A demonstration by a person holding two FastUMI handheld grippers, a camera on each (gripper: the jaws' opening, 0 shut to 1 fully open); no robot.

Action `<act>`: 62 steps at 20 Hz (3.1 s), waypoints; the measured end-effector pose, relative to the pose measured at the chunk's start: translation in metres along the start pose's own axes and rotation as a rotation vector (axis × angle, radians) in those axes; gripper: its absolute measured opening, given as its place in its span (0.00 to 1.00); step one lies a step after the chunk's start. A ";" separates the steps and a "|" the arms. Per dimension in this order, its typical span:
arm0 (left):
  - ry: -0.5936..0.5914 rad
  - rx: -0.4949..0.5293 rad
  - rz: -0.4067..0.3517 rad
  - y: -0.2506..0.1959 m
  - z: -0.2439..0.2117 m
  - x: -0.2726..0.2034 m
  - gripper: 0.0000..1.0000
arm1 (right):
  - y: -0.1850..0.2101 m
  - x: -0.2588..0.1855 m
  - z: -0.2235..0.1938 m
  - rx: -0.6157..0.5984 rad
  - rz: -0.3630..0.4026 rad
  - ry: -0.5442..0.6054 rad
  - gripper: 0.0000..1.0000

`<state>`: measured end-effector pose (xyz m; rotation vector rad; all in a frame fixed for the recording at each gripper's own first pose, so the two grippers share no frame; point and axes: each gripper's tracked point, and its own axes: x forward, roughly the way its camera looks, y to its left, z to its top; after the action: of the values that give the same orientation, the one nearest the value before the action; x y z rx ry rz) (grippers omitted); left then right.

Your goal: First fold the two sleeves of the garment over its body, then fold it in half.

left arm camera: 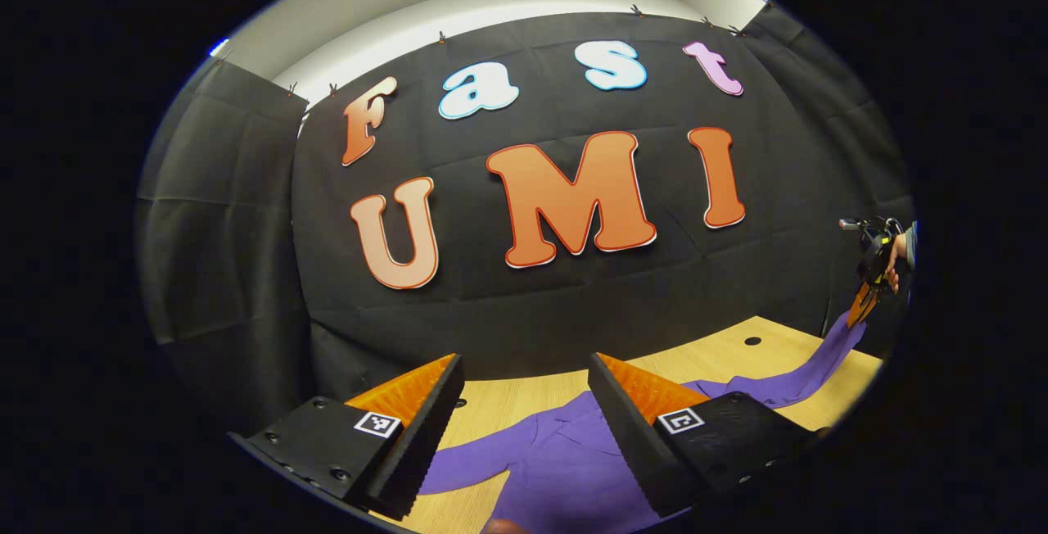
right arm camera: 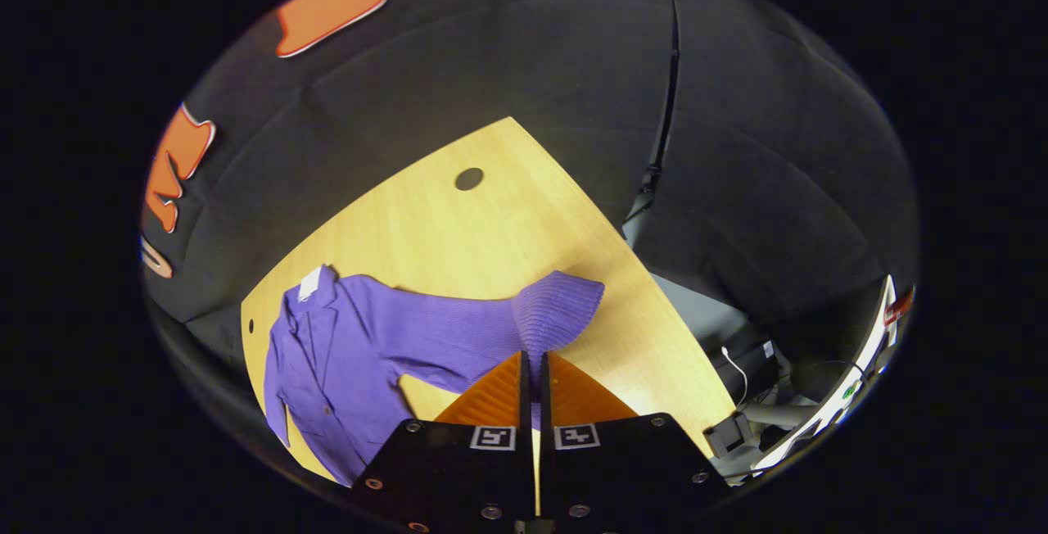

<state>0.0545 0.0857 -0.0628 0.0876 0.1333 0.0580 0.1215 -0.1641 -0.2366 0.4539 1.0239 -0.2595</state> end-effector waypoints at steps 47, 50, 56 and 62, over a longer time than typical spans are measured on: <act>0.346 -0.106 0.164 0.294 -0.199 0.037 0.98 | 0.447 -0.101 -0.076 -0.355 0.385 -0.243 0.84; 0.444 -0.150 0.161 0.300 -0.226 0.042 0.98 | 0.424 -0.122 -0.072 -0.375 0.336 -0.343 0.93; 0.753 -0.343 0.218 0.311 -0.307 0.033 0.98 | 0.383 -0.167 -0.056 -0.372 0.334 -0.502 0.95; 1.010 -0.514 0.257 0.304 -0.381 0.023 0.98 | 0.341 -0.204 -0.042 -0.421 0.287 -0.640 0.95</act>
<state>0.0104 0.4209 -0.4139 -0.4509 1.1089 0.3894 0.1290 0.1549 0.0037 0.1096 0.3585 0.0742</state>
